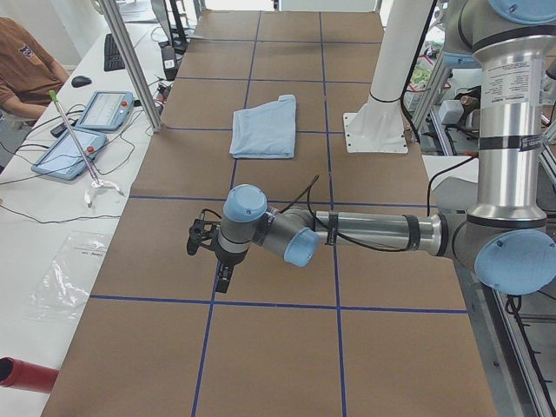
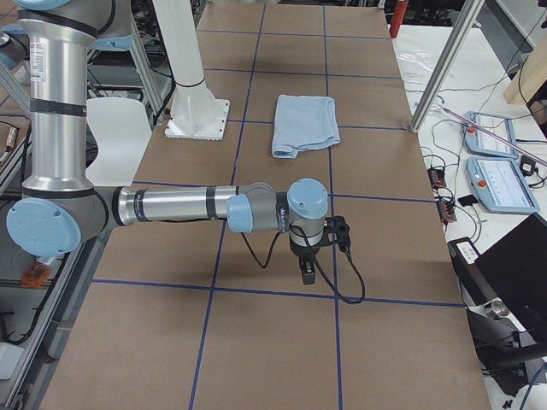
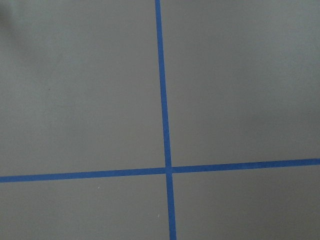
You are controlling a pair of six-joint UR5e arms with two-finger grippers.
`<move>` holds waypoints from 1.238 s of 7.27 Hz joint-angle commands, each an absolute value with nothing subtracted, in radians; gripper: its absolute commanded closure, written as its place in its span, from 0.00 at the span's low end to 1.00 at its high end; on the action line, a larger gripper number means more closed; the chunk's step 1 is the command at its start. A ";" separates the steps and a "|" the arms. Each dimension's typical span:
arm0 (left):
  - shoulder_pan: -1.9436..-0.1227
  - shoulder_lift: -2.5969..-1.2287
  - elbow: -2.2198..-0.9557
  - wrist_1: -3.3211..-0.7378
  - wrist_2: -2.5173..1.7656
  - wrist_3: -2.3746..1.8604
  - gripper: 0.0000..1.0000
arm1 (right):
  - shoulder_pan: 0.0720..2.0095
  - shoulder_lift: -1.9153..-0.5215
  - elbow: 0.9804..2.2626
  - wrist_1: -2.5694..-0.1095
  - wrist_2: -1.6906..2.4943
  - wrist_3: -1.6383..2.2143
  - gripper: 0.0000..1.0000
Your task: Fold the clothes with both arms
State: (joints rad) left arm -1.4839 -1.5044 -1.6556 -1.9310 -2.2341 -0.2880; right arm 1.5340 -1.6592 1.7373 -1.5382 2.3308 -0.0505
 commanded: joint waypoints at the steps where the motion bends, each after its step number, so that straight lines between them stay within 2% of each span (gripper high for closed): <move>1: -1.488 -1.520 -1.678 -1.672 -2.238 -0.099 0.00 | 1.534 -1.664 1.730 -1.546 2.333 -0.045 0.00; 3: -1.540 -1.523 -1.687 -1.582 -2.244 -0.002 0.00 | 1.534 -1.664 1.732 -1.577 2.350 -0.044 0.00; 9: -1.555 -1.508 -1.661 -1.592 -2.375 0.089 0.00 | 1.612 -1.715 1.738 -1.589 2.378 -0.044 0.00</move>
